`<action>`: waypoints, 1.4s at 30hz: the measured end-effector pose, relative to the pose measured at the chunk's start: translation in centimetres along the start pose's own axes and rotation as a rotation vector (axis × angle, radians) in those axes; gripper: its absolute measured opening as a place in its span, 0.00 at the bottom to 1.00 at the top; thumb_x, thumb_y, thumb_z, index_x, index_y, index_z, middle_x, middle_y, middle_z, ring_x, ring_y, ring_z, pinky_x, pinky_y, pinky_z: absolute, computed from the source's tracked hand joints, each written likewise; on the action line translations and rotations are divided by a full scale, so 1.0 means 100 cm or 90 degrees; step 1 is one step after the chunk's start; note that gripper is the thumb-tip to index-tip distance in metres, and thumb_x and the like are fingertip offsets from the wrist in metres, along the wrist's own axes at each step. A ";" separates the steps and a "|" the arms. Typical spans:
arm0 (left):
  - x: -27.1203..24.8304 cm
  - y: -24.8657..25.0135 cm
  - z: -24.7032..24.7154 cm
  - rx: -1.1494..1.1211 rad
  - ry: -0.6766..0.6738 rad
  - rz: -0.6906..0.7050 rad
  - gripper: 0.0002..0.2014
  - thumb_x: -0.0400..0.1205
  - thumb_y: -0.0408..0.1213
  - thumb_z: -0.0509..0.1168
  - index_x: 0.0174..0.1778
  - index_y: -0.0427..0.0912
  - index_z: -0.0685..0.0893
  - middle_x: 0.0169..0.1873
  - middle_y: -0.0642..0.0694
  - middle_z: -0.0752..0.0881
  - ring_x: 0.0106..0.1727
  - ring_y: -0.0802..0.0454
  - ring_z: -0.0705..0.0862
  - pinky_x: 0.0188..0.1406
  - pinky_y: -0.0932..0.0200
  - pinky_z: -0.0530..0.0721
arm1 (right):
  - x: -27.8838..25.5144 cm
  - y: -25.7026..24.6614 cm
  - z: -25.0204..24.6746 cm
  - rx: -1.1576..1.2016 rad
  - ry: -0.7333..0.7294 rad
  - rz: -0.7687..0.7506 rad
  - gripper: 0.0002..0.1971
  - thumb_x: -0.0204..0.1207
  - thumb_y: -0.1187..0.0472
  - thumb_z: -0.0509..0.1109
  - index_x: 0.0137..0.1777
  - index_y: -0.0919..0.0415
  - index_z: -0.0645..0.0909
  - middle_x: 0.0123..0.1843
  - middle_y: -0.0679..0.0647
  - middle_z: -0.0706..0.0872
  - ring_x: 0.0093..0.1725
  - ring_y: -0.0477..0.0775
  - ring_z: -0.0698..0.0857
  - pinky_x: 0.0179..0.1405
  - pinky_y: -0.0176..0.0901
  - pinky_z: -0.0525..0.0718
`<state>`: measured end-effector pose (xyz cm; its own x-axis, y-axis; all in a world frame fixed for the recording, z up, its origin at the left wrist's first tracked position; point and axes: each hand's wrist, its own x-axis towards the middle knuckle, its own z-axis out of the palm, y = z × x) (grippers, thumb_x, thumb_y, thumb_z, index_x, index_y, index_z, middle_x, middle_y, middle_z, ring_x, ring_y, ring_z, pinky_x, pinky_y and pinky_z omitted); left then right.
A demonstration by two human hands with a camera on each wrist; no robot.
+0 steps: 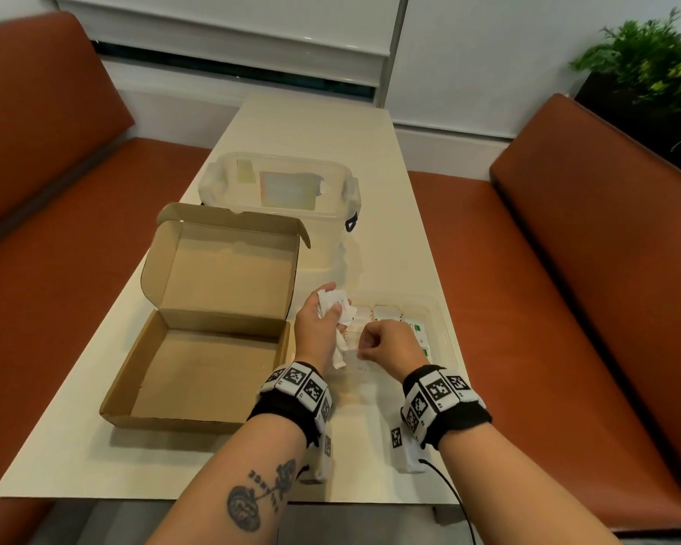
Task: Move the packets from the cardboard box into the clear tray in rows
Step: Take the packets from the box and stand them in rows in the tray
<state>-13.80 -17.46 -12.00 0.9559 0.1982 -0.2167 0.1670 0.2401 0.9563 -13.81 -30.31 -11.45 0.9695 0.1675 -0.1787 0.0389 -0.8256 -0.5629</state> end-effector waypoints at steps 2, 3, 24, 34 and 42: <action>0.001 -0.001 0.000 0.011 -0.004 0.003 0.18 0.84 0.24 0.59 0.66 0.46 0.80 0.57 0.37 0.86 0.53 0.37 0.87 0.49 0.45 0.87 | 0.003 0.000 0.000 -0.125 0.010 -0.029 0.05 0.68 0.61 0.78 0.35 0.55 0.84 0.41 0.51 0.84 0.45 0.50 0.78 0.48 0.42 0.77; 0.001 -0.001 0.000 0.015 -0.006 0.004 0.18 0.84 0.24 0.59 0.66 0.46 0.80 0.57 0.37 0.86 0.53 0.37 0.87 0.50 0.45 0.86 | 0.004 0.001 0.001 -0.165 0.009 -0.039 0.04 0.68 0.59 0.78 0.37 0.55 0.86 0.44 0.52 0.84 0.49 0.52 0.77 0.50 0.42 0.77; 0.006 -0.010 0.000 -0.007 -0.071 0.001 0.17 0.82 0.25 0.61 0.60 0.51 0.83 0.55 0.40 0.87 0.52 0.46 0.88 0.54 0.45 0.88 | 0.021 -0.013 -0.012 0.264 0.169 0.025 0.07 0.77 0.56 0.70 0.46 0.60 0.85 0.37 0.49 0.85 0.35 0.47 0.79 0.42 0.43 0.81; 0.009 -0.014 0.000 -0.035 -0.059 0.002 0.13 0.86 0.30 0.57 0.56 0.49 0.84 0.54 0.40 0.87 0.53 0.44 0.87 0.50 0.49 0.88 | 0.015 -0.001 -0.011 0.410 0.216 0.083 0.08 0.71 0.66 0.76 0.34 0.60 0.80 0.32 0.54 0.86 0.30 0.48 0.81 0.27 0.35 0.78; 0.011 -0.018 0.000 0.001 -0.083 -0.001 0.13 0.82 0.27 0.64 0.53 0.51 0.85 0.49 0.41 0.89 0.48 0.44 0.88 0.44 0.48 0.88 | 0.012 0.001 -0.005 0.452 0.284 0.139 0.08 0.73 0.65 0.73 0.34 0.60 0.78 0.39 0.60 0.87 0.38 0.54 0.84 0.42 0.50 0.84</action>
<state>-13.00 -17.69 -13.91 0.9788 0.0727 -0.1914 0.1692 0.2394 0.9561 -12.50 -30.46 -11.32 0.9480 -0.3050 -0.0914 -0.1746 -0.2579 -0.9503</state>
